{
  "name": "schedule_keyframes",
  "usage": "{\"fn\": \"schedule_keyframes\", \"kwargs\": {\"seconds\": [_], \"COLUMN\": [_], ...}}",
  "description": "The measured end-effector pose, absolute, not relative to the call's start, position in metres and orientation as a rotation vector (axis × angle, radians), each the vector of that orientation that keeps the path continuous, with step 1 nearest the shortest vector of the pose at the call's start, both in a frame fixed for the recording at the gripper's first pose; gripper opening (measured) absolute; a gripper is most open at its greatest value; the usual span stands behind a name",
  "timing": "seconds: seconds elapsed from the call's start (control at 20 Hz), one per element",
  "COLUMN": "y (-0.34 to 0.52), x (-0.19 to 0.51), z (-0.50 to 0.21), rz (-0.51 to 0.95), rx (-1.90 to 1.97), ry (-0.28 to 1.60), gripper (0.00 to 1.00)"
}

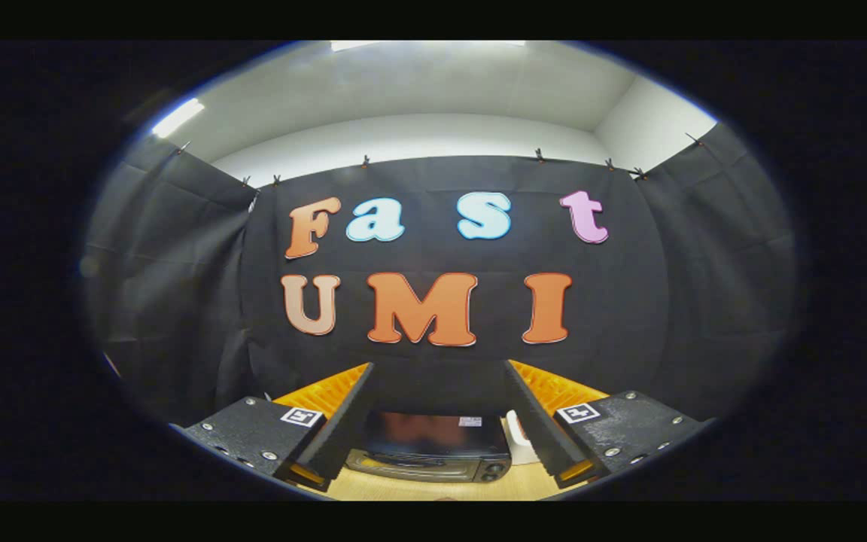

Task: Open the toaster oven, put the food inside, and close the toaster oven door.

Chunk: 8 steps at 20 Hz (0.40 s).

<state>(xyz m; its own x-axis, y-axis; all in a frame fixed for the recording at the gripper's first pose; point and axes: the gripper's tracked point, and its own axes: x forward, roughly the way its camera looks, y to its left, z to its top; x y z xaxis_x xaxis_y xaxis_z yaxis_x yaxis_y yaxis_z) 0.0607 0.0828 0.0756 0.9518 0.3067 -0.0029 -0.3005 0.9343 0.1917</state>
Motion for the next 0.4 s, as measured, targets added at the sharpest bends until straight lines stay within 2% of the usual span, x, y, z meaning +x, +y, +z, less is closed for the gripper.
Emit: {"fn": "schedule_keyframes", "kwargs": {"seconds": [0.4], "y": [0.082], "x": [0.052], "z": [0.101], "rz": [0.309], "rx": [0.202], "ry": [-0.008], "gripper": [0.97]}}
